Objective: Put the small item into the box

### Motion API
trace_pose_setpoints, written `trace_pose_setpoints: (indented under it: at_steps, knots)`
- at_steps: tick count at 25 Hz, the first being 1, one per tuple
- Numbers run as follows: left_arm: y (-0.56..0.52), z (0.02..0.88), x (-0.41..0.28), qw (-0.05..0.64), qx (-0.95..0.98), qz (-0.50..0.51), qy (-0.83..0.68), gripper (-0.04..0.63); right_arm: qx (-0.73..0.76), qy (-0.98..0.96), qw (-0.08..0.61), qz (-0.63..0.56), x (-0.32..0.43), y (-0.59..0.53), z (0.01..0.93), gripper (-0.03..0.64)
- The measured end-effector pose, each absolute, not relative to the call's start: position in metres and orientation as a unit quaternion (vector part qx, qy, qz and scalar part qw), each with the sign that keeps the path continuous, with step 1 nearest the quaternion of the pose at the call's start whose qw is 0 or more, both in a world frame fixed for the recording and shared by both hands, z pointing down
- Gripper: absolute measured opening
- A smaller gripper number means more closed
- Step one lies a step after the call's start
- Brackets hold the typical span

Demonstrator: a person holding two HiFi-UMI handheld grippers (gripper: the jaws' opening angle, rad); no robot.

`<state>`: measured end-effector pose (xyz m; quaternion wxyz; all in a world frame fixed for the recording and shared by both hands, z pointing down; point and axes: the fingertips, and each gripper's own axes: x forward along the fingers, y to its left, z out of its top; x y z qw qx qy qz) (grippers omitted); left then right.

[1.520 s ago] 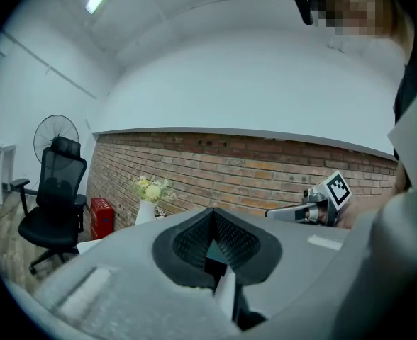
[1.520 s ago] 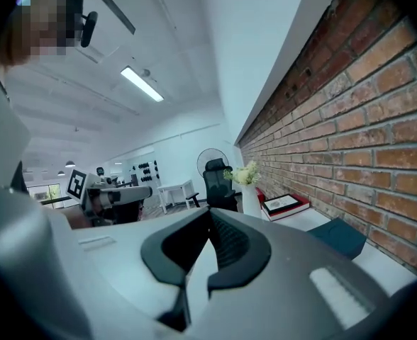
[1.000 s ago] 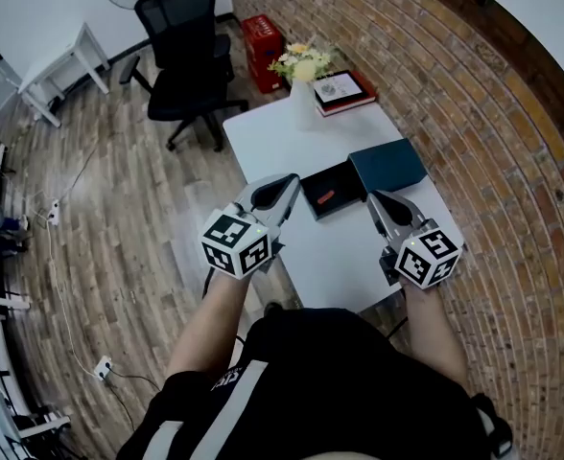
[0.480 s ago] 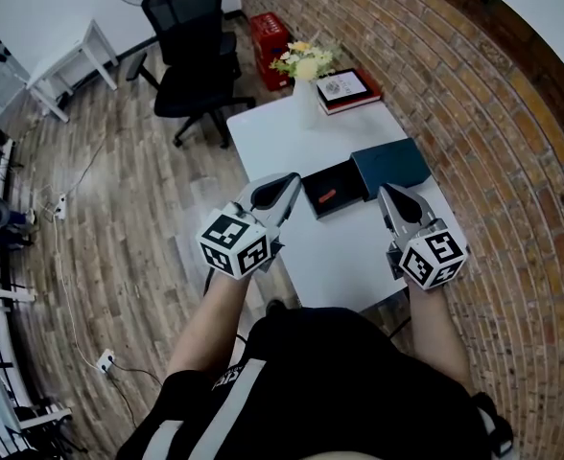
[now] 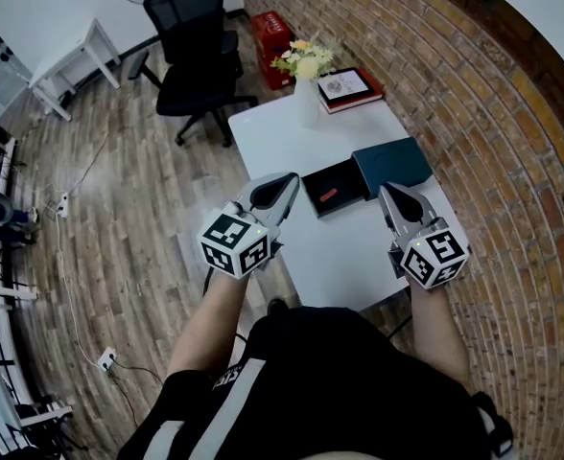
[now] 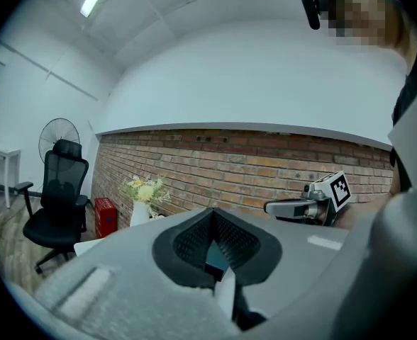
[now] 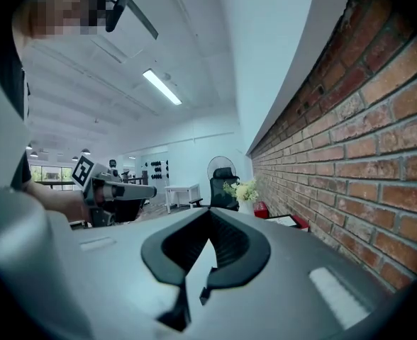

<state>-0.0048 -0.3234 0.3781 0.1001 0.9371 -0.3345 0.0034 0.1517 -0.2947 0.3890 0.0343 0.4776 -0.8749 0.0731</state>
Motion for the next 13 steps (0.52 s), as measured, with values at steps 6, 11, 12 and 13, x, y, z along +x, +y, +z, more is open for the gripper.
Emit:
trace_pose_setpoints:
  at_steps: [6, 11, 12, 13]
  knots:
    - [-0.3232, 0.3775, -0.0066, 0.099, 0.937, 0.002, -0.334, 0.006, 0.471, -0.879, 0.033, 0.066, 0.146, -0.2943, 0.386, -0.002]
    - [-0.3214, 0.3766, -0.0071, 0.105, 0.938, -0.002, -0.329, 0.007, 0.47, -0.88, 0.033, 0.063, 0.1429, -0.291, 0.3861, -0.002]
    - [-0.3207, 0.3766, -0.0068, 0.105, 0.939, -0.002, -0.328, 0.007, 0.47, -0.88, 0.032, 0.062, 0.1425, -0.2901, 0.3856, -0.002]
    - [-0.32, 0.3766, -0.0065, 0.106, 0.939, -0.002, -0.327, 0.008, 0.469, -0.88, 0.032, 0.06, 0.1421, -0.2892, 0.3852, -0.002]
